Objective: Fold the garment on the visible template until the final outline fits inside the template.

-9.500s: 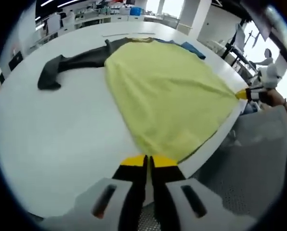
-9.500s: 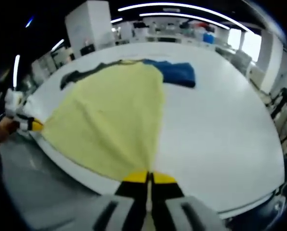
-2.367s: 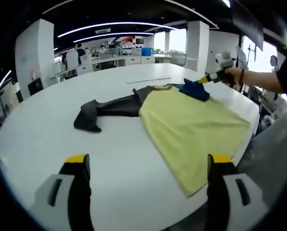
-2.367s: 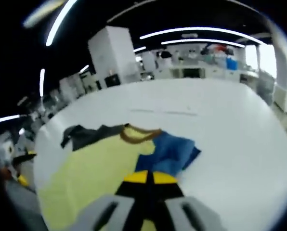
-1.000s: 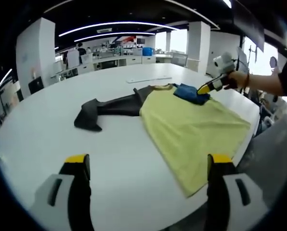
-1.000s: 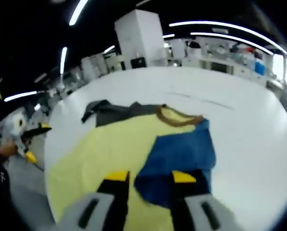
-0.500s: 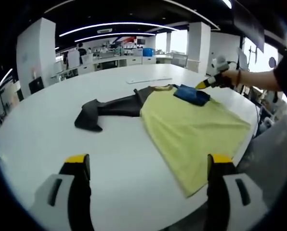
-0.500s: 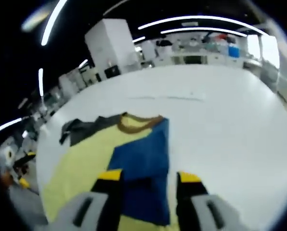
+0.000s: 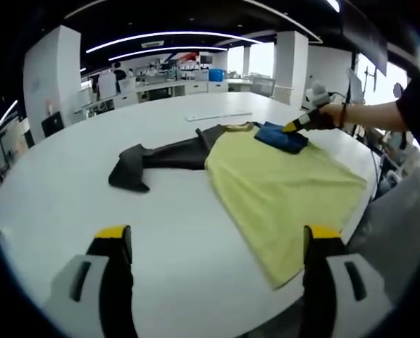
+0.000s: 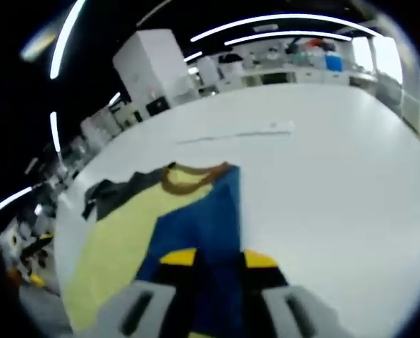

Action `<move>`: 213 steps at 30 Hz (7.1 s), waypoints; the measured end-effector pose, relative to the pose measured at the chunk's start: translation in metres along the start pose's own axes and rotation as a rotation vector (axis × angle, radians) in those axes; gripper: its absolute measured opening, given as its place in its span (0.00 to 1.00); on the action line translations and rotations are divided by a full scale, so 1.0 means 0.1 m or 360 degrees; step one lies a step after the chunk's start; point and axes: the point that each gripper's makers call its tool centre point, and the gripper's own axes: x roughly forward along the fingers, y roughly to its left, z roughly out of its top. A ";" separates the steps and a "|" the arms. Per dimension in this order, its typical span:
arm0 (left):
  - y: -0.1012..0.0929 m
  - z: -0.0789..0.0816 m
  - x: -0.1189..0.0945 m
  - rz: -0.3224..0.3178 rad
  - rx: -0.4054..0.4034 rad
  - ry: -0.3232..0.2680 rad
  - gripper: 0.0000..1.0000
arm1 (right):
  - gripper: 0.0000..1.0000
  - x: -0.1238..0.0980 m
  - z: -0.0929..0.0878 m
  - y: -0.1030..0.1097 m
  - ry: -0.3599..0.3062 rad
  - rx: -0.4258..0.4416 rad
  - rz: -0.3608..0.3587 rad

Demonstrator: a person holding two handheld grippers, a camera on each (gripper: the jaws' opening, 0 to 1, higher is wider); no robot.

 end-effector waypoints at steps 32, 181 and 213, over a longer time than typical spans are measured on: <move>0.06 0.04 -0.01 -0.0011 0.0016 -0.0040 0.99 | 0.00 -0.72 0.52 -0.55 -0.0124 -0.0453 -0.0310; 0.17 0.13 -0.08 0.0035 0.0062 -0.0104 0.99 | 0.00 0.07 1.30 1.59 -0.0269 -0.0797 -0.0024; 0.01 0.09 -0.12 0.0065 0.0032 -0.0059 0.99 | 0.01 0.56 0.13 2.26 -0.0036 -0.1022 0.0221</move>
